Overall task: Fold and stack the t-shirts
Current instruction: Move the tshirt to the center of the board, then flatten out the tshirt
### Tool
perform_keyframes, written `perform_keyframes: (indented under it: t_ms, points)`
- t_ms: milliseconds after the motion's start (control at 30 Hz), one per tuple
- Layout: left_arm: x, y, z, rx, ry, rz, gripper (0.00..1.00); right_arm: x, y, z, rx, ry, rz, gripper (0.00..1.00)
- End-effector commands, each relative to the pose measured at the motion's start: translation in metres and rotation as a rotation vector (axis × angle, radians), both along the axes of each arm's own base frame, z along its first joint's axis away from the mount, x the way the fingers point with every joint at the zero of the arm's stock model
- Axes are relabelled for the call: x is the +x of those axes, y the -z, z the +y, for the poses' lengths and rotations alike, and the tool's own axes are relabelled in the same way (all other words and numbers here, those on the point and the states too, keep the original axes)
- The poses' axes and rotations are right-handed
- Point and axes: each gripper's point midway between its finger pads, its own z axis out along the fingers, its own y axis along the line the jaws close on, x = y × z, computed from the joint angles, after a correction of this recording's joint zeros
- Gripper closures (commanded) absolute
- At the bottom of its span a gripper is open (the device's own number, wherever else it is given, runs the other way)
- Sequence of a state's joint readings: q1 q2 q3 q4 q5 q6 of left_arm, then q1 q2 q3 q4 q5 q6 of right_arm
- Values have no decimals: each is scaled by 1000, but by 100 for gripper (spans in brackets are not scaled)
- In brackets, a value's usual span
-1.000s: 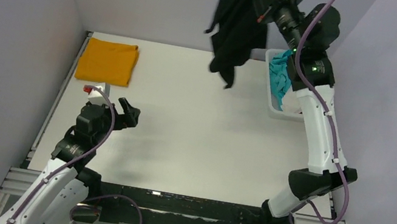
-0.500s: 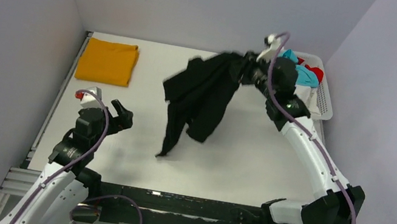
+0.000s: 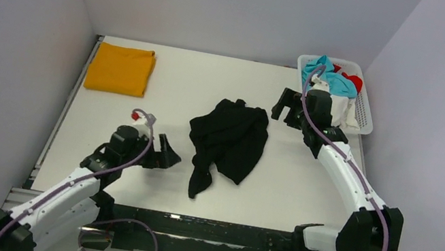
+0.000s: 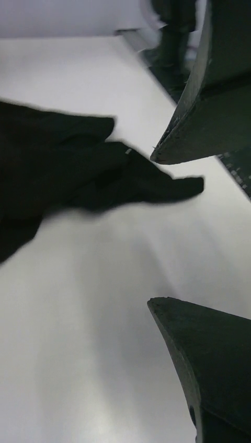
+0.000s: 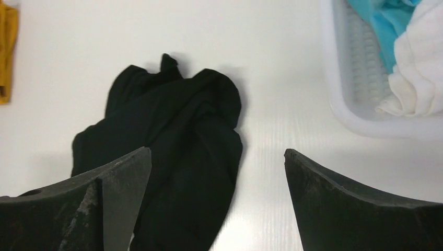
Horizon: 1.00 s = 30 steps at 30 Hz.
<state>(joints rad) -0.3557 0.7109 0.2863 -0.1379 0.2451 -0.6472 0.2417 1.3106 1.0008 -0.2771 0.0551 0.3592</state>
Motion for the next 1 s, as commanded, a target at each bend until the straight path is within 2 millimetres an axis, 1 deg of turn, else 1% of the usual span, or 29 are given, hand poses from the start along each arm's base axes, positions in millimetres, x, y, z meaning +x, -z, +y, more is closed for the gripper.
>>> perform_keyframes:
  t_ms: [0, 67, 100, 167, 233, 300, 333, 433, 467, 500, 600, 633, 800, 900, 967]
  points:
    - [-21, -31, -68, -75, 303, -105, 1, -12, 3, 8, 39, -22, 1, 0]
    - [-31, -19, -83, 18, 347, -58, 0, -23, 14, 1, 51, 32, 35, 0]
    - [-36, -8, -90, 76, 358, -19, 1, -28, 19, 0, 65, 47, 48, 0]
    - [-42, 1, -104, 169, 375, 14, 1, -38, 25, -2, 78, 57, 57, 0]
    - [-47, 1, -121, 263, 381, 11, 1, -47, 33, -5, 74, 67, 74, 0]
    - [-51, 4, -134, 353, 394, 15, 1, -53, 38, -8, 68, 78, 81, 0]
    - [-53, 12, -138, 416, 396, 33, 1, -55, 40, -9, 66, 82, 85, 0]
    - [-52, 25, -139, 575, 359, 73, 1, -59, 45, -11, 64, 88, 91, 0]
    - [-53, 28, -137, 628, 349, 87, 3, -61, 49, -11, 65, 85, 97, 0]
    - [-54, 32, -139, 654, 350, 96, 5, -61, 51, -10, 65, 81, 102, 0]
    - [-62, 41, -153, 669, 401, 108, 8, -61, 58, -10, 58, 81, 124, 0]
    - [-61, 45, -152, 684, 401, 118, 9, -61, 61, -11, 54, 81, 131, 0]
    - [-51, 54, -146, 728, 373, 119, 15, -62, 66, -13, 38, 85, 144, 0]
    - [-44, 66, -138, 723, 349, 162, 23, -62, 67, -15, 27, 92, 144, 0]
    - [-37, 71, -132, 726, 331, 176, 33, -62, 67, -16, 25, 95, 141, 0]
